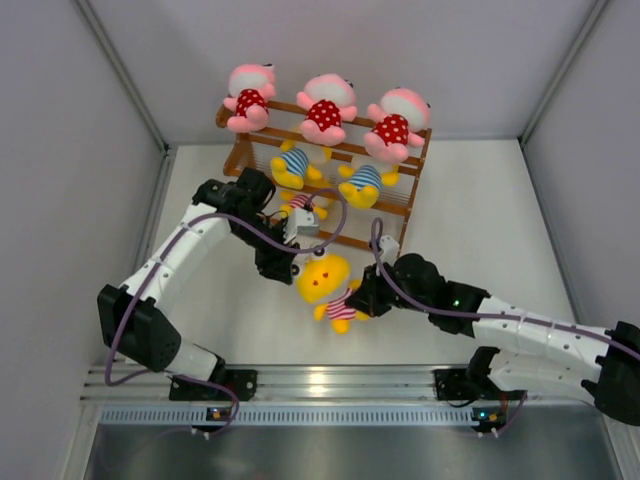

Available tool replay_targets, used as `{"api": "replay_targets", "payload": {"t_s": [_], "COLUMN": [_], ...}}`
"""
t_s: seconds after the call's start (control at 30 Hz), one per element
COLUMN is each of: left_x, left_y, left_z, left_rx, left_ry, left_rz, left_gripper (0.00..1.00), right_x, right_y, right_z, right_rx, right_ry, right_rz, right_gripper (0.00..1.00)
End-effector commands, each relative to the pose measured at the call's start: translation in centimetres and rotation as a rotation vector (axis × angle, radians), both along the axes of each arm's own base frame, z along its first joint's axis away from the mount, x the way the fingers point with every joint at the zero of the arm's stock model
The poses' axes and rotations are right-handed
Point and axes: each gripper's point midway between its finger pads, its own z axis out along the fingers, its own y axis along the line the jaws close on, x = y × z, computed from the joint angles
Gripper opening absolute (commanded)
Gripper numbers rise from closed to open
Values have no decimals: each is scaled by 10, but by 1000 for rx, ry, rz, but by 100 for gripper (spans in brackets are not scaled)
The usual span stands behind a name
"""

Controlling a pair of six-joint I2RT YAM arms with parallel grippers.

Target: Place and organize the stuffed toys onto the shelf

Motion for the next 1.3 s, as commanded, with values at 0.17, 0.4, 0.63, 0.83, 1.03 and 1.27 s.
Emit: {"api": "replay_targets", "payload": {"t_s": [0.17, 0.4, 0.63, 0.83, 1.03, 1.27], "left_x": [34, 55, 52, 50, 51, 50], "left_y": [7, 36, 51, 55, 57, 60], "left_z": [19, 24, 13, 17, 15, 17], "left_rx": [73, 204, 271, 271, 283, 284], "left_ry": [-102, -242, -239, -259, -259, -273], "left_rz": [139, 300, 340, 344, 347, 351], "left_gripper": [98, 98, 98, 98, 98, 98], "right_x": [4, 30, 68, 99, 117, 119], "right_y": [-14, -43, -40, -56, -67, -48], "right_z": [3, -16, -12, -30, -50, -69], "right_rx": [85, 148, 205, 133, 80, 159], "right_ry": [58, 103, 193, 271, 262, 360], "right_rz": [-174, -449, -517, -659, -739, -702], "right_gripper": [0, 0, 0, 0, 1, 11]}}
